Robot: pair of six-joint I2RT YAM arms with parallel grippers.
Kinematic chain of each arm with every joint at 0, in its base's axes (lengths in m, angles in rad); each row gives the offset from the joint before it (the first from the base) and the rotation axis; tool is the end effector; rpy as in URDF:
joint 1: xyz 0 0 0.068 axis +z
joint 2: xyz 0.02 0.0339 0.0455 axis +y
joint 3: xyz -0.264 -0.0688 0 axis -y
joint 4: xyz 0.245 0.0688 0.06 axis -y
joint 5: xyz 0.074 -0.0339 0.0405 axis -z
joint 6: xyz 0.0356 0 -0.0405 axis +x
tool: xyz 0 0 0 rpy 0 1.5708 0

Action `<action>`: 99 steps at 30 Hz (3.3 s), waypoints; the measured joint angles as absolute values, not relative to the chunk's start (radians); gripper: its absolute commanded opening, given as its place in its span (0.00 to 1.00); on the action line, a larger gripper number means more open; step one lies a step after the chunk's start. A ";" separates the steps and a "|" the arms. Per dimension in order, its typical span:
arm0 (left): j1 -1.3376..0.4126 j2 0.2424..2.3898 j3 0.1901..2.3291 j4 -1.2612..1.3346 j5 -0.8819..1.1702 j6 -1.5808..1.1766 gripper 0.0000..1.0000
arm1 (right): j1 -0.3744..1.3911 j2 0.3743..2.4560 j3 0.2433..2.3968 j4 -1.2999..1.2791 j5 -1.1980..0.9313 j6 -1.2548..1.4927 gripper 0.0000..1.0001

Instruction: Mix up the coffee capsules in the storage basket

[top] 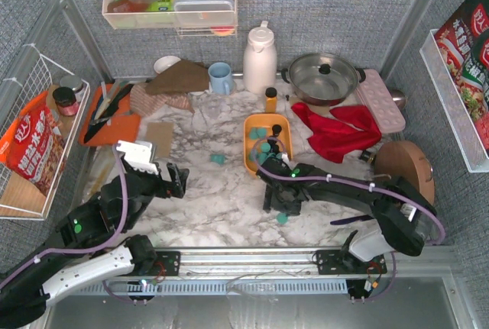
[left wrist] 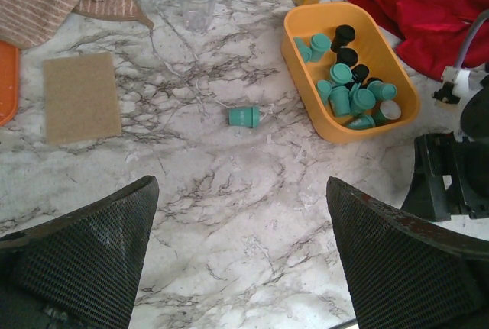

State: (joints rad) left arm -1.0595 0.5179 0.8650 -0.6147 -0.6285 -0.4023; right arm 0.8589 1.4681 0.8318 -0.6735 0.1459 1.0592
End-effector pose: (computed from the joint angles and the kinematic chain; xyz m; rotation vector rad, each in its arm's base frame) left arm 0.0671 -0.0767 0.3568 0.1548 1.8043 -0.4696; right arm 0.1697 0.1888 0.1733 0.3140 2.8500 0.1877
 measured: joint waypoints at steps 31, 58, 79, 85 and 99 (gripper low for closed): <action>-1.060 0.534 0.903 -0.631 -0.601 -0.440 0.99 | 0.886 1.470 0.760 -0.594 0.117 0.910 0.54; -1.060 0.537 0.905 -0.652 -0.583 -0.450 0.99 | 0.894 1.442 0.864 -0.646 0.145 0.834 0.67; -1.060 0.573 0.893 -0.644 -0.576 -0.449 0.99 | 0.863 1.456 0.799 -0.517 0.204 0.701 0.59; -1.060 0.573 0.887 -0.642 -0.573 -0.449 0.99 | 0.855 1.464 0.768 -0.500 0.200 0.702 0.53; -1.060 0.583 0.884 -0.622 -0.566 -0.448 0.99 | 0.836 1.456 0.754 -0.498 0.200 0.701 0.35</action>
